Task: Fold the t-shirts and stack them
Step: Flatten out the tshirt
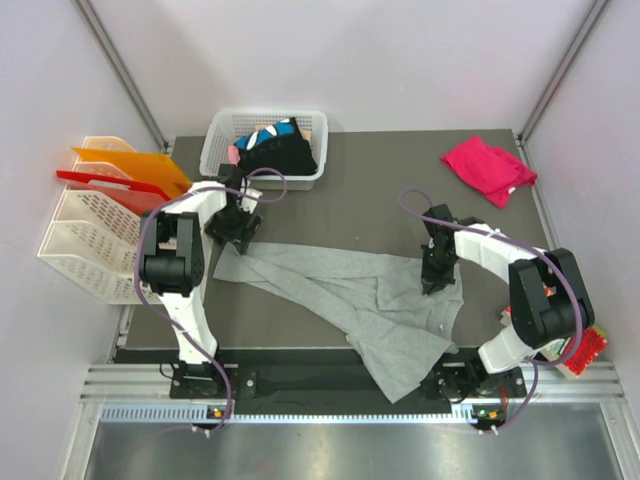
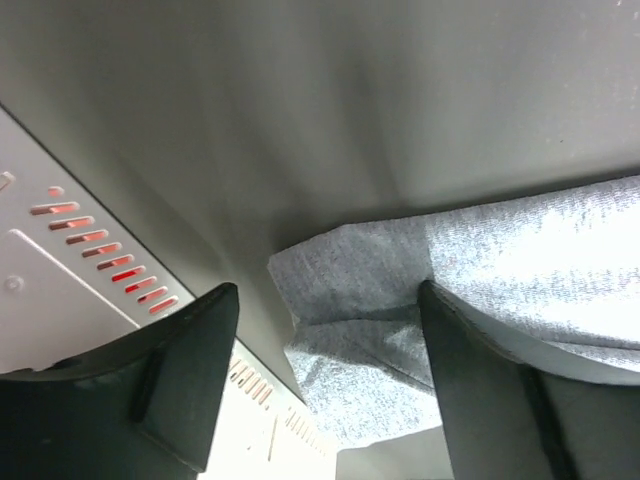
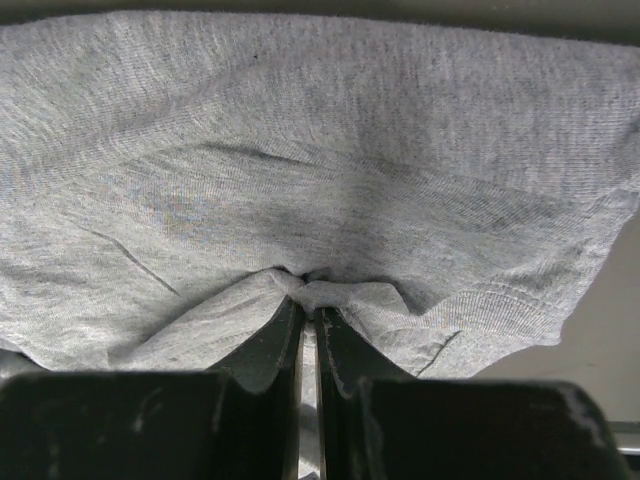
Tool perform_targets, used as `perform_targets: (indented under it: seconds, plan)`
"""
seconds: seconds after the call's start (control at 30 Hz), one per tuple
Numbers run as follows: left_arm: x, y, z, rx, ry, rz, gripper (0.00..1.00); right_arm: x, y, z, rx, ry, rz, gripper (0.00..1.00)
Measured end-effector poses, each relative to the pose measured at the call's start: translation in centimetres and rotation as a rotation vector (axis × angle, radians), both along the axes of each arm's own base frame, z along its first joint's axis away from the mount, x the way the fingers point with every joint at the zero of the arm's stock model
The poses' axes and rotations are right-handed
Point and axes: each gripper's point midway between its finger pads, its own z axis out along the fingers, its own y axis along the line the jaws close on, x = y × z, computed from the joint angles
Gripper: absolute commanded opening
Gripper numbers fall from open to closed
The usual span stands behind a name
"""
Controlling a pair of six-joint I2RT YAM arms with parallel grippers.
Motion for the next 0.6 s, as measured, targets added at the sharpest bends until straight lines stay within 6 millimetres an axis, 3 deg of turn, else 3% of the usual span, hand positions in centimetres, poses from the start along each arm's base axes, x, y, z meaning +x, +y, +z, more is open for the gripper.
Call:
perform_targets:
  seconds: [0.27,0.6]
  plan:
    - [0.0,-0.5,-0.1,-0.023,0.056,0.030,0.68,0.0,0.1,0.0,0.008,-0.001,0.001,0.03]
    - [1.3,-1.7,0.0,-0.088,-0.002,0.071,0.65,0.0,0.3,-0.2,0.019,-0.006,0.002,0.02]
